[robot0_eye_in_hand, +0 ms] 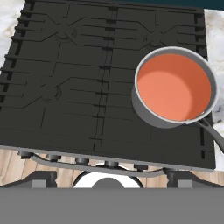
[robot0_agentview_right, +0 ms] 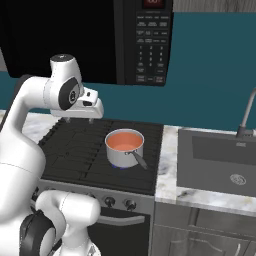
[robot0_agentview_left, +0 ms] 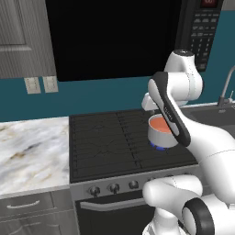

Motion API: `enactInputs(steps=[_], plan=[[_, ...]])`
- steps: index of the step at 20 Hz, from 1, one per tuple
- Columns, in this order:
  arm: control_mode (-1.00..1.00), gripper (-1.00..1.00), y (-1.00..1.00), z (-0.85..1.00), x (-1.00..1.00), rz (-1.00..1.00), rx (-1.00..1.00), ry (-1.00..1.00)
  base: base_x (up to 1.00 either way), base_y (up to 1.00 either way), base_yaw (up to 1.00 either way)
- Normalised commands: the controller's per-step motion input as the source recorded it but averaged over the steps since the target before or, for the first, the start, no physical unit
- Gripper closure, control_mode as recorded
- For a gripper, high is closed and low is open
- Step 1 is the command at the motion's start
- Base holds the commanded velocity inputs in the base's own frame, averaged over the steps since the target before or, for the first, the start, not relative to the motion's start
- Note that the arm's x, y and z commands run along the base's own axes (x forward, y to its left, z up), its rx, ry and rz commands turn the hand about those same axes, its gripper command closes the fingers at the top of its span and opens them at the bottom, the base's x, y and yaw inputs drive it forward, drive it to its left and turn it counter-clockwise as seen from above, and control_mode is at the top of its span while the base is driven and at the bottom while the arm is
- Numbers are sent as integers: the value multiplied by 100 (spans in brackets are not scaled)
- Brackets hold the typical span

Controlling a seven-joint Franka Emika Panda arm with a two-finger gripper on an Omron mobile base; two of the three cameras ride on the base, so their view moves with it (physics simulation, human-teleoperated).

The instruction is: Wait until the marinara sauce is simmered to a deep red color and then turn off the stove.

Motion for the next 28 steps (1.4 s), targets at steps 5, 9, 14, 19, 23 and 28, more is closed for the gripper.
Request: enactInputs(steps=[5, 9, 14, 19, 23, 28], plan=[[-100, -100, 0, 0, 0, 0, 0, 0, 0, 0, 0], [-100, -100, 0, 0, 0, 0, 0, 0, 0, 0, 0], [-100, -100, 0, 0, 0, 0, 0, 0, 0, 0, 0], [-100, -100, 0, 0, 0, 0, 0, 0, 0, 0, 0], [-100, -100, 0, 0, 0, 0, 0, 0, 0, 0, 0], [-100, -100, 0, 0, 0, 0, 0, 0, 0, 0, 0]])
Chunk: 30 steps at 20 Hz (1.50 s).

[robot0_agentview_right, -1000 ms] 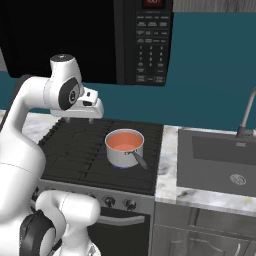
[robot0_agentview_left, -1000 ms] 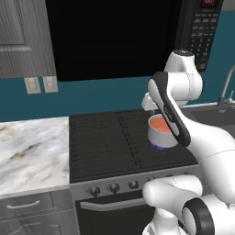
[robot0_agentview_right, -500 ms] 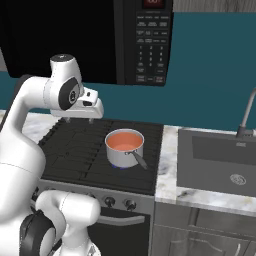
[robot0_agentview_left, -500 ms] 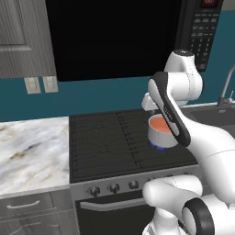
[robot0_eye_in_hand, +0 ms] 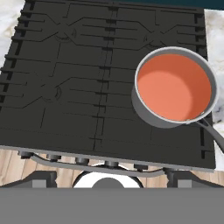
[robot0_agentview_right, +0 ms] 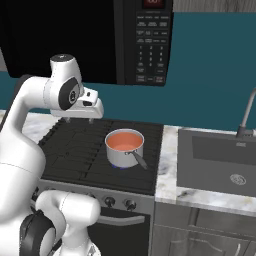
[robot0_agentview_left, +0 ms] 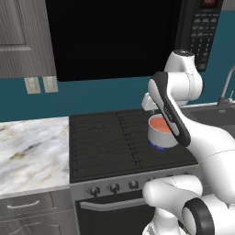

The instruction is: Wait until the marinara sauce is simmered to a deep red color and then turn off the stove.

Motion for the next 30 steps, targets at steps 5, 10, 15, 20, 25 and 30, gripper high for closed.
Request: enactInputs(steps=[5, 10, 15, 20, 25, 30], plan=[[-100, -100, 0, 0, 0, 0, 0, 0, 0, 0, 0], [-100, -100, 0, 0, 0, 0, 0, 0, 0, 0, 0], [-100, -100, 0, 0, 0, 0, 0, 0, 0, 0, 0], [-100, -100, 0, 0, 0, 0, 0, 0, 0, 0, 0], [-100, -100, 0, 0, 0, 0, 0, 0, 0, 0, 0], [-100, -100, 0, 0, 0, 0, 0, 0, 0, 0, 0]])
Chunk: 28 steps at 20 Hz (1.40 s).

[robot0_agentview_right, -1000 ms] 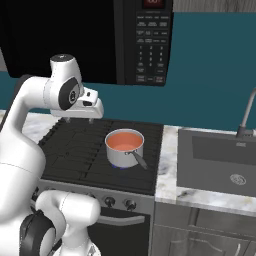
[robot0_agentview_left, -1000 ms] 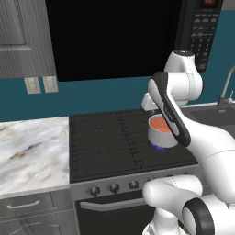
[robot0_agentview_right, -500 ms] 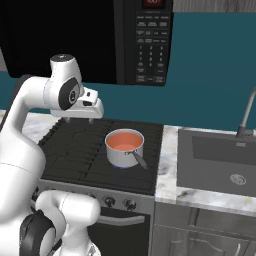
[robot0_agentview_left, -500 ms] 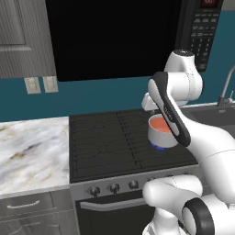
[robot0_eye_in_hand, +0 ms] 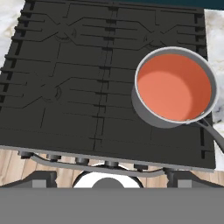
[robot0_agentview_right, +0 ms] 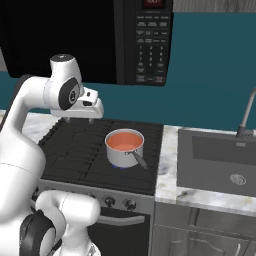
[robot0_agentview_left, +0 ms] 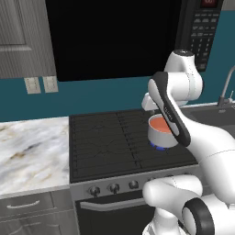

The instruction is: Wait until the marinara sauce is simmered to a deep red color and then turn off the stove.

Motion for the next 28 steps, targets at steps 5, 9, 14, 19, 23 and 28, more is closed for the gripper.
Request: enactInputs(steps=[5, 9, 14, 19, 23, 28], plan=[[-100, -100, 0, 0, 0, 0, 0, 0, 0, 0, 0], [-100, -100, 0, 0, 0, 0, 0, 0, 0, 0, 0], [-100, -100, 0, 0, 0, 0, 0, 0, 0, 0, 0], [-100, -100, 0, 0, 0, 0, 0, 0, 0, 0, 0], [-100, -100, 0, 0, 0, 0, 0, 0, 0, 0, 0], [-100, -100, 0, 0, 0, 0, 0, 0, 0, 0, 0]])
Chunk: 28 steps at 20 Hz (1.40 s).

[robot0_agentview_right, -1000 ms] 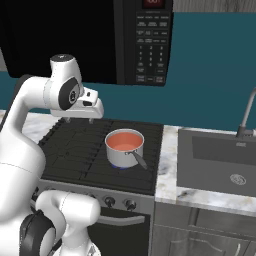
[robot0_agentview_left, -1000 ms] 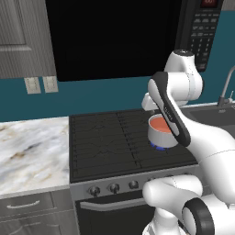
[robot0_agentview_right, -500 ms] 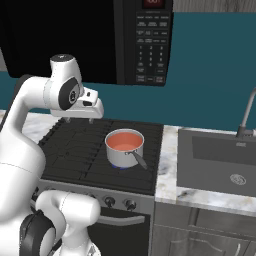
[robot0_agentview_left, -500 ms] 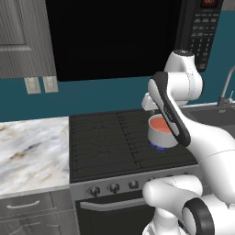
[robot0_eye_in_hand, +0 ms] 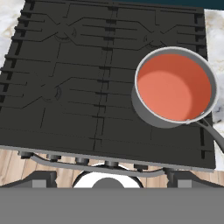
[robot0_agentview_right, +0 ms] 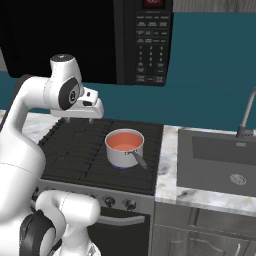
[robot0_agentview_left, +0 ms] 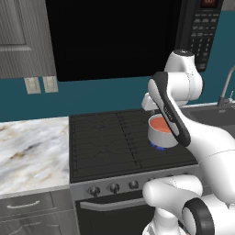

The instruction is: Wait until the marinara sauce is simmered to a deep red color and then turn off the stove.

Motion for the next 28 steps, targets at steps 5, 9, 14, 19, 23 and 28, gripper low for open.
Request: enactInputs(steps=[5, 9, 14, 19, 23, 28], plan=[[-100, -100, 0, 0, 0, 0, 0, 0, 0, 0, 0], [-100, -100, 0, 0, 0, 0, 0, 0, 0, 0, 0], [-100, -100, 0, 0, 0, 0, 0, 0, 0, 0, 0], [-100, -100, 0, 0, 0, 0, 0, 0, 0, 0, 0], [-100, -100, 0, 0, 0, 0, 0, 0, 0, 0, 0], [-100, -100, 0, 0, 0, 0, 0, 0, 0, 0, 0]])
